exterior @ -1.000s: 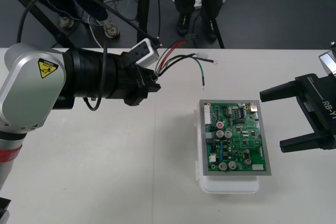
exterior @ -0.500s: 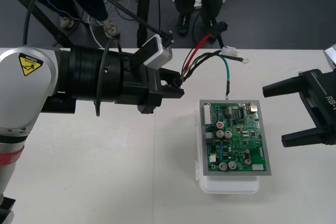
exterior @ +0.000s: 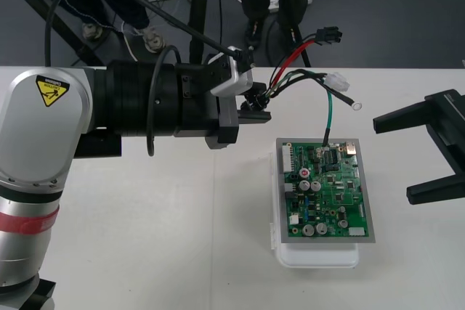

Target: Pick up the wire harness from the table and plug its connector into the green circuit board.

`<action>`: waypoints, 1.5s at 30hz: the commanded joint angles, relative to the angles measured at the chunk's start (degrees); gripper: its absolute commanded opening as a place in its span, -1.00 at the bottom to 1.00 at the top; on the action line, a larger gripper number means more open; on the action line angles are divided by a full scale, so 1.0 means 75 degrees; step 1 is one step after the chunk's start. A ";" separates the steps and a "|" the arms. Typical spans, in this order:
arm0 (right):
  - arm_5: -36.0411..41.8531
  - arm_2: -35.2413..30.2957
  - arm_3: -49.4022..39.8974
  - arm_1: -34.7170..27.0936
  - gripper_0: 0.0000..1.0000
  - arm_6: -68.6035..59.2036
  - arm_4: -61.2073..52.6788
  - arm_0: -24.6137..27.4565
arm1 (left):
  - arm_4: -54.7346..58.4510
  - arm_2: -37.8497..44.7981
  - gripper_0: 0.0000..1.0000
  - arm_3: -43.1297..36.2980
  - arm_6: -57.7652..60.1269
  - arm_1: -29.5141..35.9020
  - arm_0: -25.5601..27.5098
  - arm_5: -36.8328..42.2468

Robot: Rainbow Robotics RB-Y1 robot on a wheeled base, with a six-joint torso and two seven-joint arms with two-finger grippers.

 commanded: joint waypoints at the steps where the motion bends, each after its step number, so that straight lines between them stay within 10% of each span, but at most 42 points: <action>1: -0.0047 0.0182 -0.0022 -0.0372 1.00 -0.0185 -0.0133 -0.0391 | -0.0337 0.0192 -1.00 -0.0289 -0.0910 -0.0312 0.0138 0.0647; 45: 0.4031 0.0275 -0.0163 -0.0852 1.00 -0.4697 0.0465 -0.0368 | -0.2986 -0.0511 -1.00 -0.0277 -0.0886 0.0027 -0.0097 0.1830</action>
